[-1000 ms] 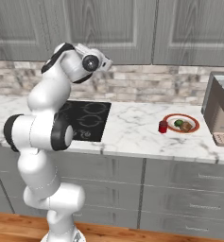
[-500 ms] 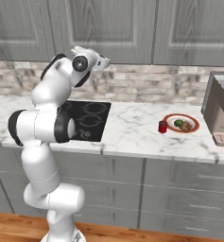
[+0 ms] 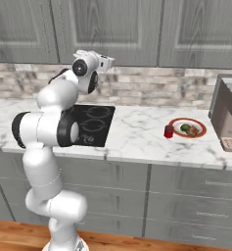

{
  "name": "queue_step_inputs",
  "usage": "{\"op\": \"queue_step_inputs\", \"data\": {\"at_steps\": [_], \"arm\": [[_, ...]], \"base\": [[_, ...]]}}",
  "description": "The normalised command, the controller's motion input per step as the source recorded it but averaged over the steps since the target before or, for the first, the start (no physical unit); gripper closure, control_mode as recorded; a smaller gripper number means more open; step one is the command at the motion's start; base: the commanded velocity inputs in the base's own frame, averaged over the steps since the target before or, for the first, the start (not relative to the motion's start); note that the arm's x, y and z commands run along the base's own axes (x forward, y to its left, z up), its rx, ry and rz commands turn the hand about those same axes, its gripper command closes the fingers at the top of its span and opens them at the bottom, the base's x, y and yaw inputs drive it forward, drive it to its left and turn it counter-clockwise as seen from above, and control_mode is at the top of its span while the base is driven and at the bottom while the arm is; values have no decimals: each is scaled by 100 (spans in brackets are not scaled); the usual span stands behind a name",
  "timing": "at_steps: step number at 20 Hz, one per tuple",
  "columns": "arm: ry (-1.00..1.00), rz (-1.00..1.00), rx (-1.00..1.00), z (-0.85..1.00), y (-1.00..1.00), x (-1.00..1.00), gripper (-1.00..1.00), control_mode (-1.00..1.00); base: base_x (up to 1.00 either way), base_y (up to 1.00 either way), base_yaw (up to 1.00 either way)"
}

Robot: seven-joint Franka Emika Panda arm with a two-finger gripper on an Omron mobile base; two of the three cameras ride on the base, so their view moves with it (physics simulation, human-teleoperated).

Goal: Pick the avocado and bread from the counter and place them on the plate. Then pick the jam from the cabinet and place it next to the plate. Lastly close the cabinet door.

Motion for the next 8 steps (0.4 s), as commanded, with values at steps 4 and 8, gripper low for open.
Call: {"op": "queue_step_inputs", "data": {"at_steps": [4, 8], "arm": [[13, -11, -5, 24, 28, 2, -100, -100], [16, -8, -3, 24, 22, -10, -100, -100]], "base": [[0, 0, 0], [0, 0, 0]]}}
